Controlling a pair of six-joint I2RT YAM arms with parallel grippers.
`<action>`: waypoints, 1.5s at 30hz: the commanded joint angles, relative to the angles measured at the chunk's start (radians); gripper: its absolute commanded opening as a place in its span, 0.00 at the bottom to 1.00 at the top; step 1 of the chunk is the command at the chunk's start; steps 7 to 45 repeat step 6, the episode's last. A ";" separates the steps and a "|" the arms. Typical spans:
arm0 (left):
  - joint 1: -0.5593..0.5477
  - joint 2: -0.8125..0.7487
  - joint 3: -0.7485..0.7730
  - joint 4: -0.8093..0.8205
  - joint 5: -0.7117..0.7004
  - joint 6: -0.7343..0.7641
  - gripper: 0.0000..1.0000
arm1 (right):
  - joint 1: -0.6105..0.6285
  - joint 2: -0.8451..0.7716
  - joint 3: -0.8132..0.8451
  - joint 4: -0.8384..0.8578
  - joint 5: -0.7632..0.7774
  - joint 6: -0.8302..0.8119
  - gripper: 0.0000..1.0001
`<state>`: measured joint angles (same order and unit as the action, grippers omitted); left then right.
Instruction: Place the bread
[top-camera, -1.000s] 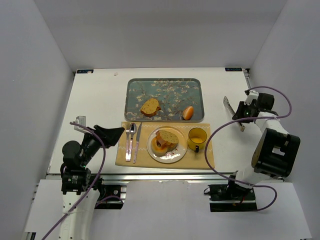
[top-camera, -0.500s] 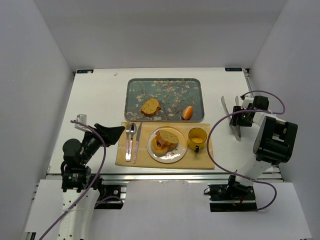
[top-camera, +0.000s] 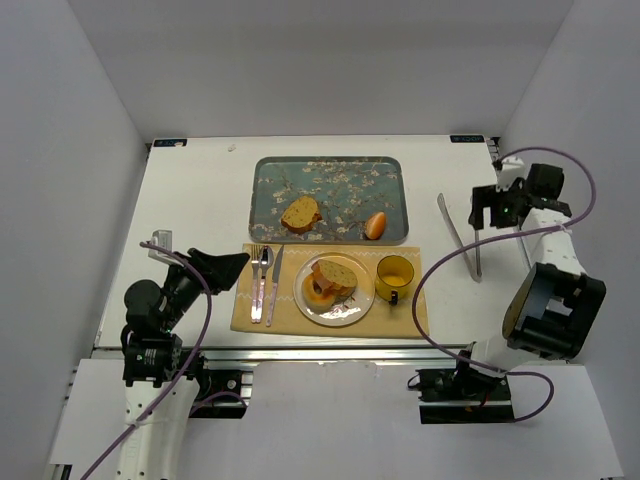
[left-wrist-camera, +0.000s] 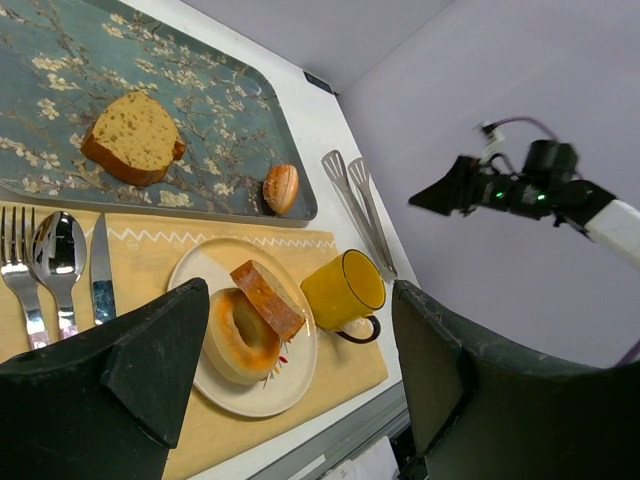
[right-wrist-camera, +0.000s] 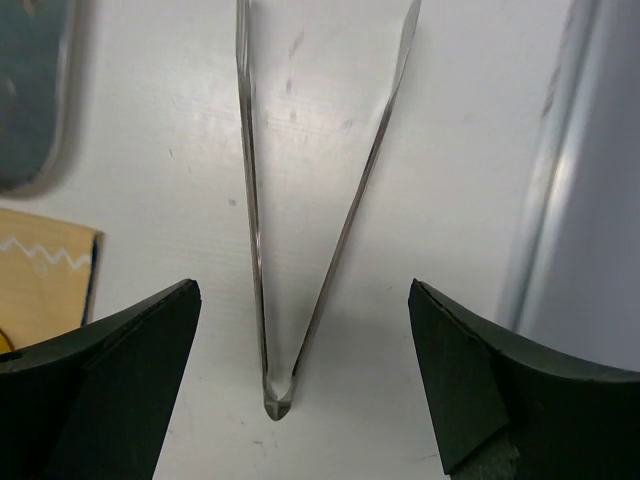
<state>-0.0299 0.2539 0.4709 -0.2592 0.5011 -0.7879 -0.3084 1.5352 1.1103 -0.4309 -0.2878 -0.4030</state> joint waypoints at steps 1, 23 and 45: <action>0.002 -0.002 -0.012 0.021 0.011 -0.007 0.83 | -0.003 -0.069 0.095 -0.026 -0.066 -0.020 0.89; 0.002 0.022 -0.015 0.044 0.020 -0.004 0.83 | 0.038 -0.092 0.206 -0.012 -0.138 0.050 0.89; 0.002 0.022 -0.015 0.044 0.020 -0.004 0.83 | 0.038 -0.092 0.206 -0.012 -0.138 0.050 0.89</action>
